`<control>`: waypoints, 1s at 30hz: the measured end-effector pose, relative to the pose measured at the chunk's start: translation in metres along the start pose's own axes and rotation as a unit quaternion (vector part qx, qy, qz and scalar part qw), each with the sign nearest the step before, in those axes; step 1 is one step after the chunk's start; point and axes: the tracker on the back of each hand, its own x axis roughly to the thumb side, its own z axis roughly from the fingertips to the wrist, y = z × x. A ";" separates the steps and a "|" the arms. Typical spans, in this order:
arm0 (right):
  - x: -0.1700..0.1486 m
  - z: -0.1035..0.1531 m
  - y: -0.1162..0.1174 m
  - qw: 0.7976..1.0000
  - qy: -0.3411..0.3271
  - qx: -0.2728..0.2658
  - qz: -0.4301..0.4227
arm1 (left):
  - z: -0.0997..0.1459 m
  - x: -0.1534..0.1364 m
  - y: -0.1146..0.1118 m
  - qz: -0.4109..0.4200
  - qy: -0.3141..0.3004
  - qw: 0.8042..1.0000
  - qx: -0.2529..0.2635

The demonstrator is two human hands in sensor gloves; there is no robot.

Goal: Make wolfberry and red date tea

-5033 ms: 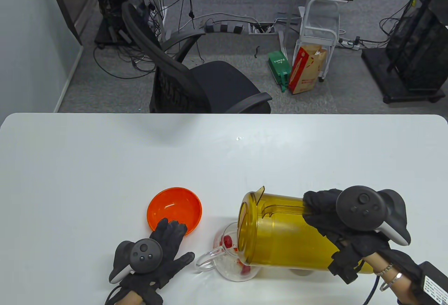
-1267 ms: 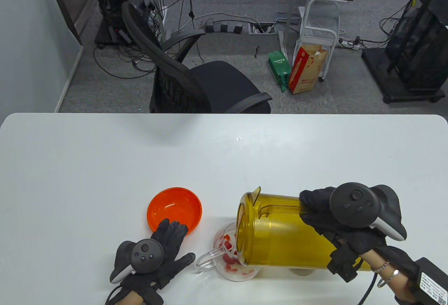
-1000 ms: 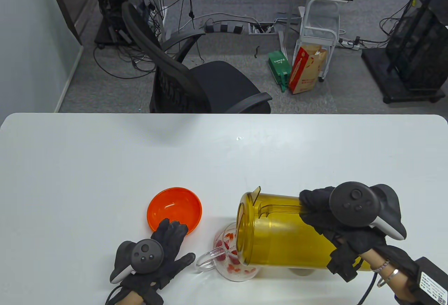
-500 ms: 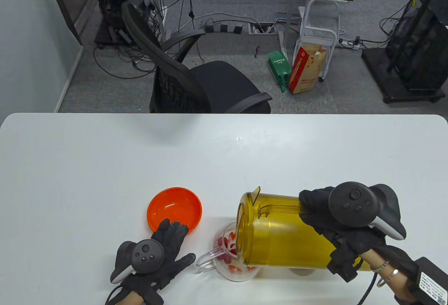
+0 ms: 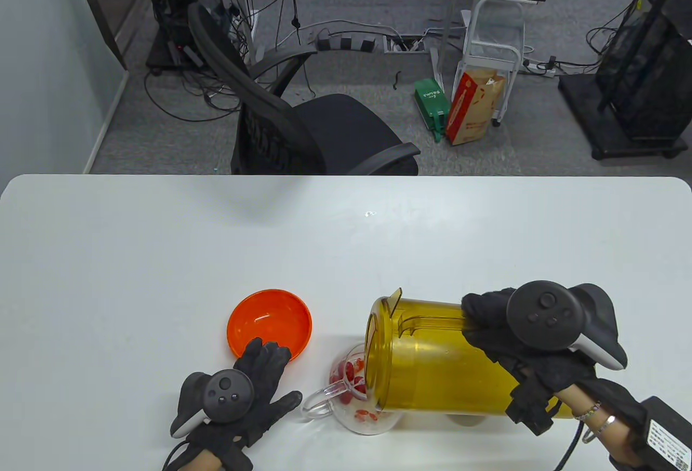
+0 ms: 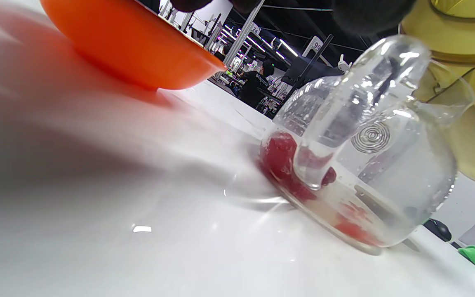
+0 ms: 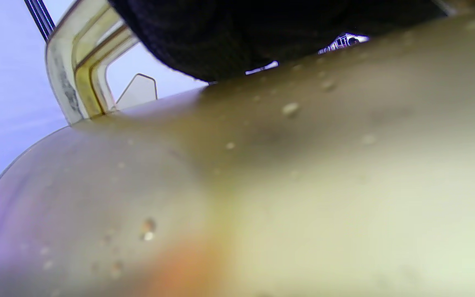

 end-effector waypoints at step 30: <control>0.005 0.002 -0.001 1.000 -0.001 0.002 0.012 | 0.000 0.001 -0.001 -0.004 -0.003 1.000 -0.001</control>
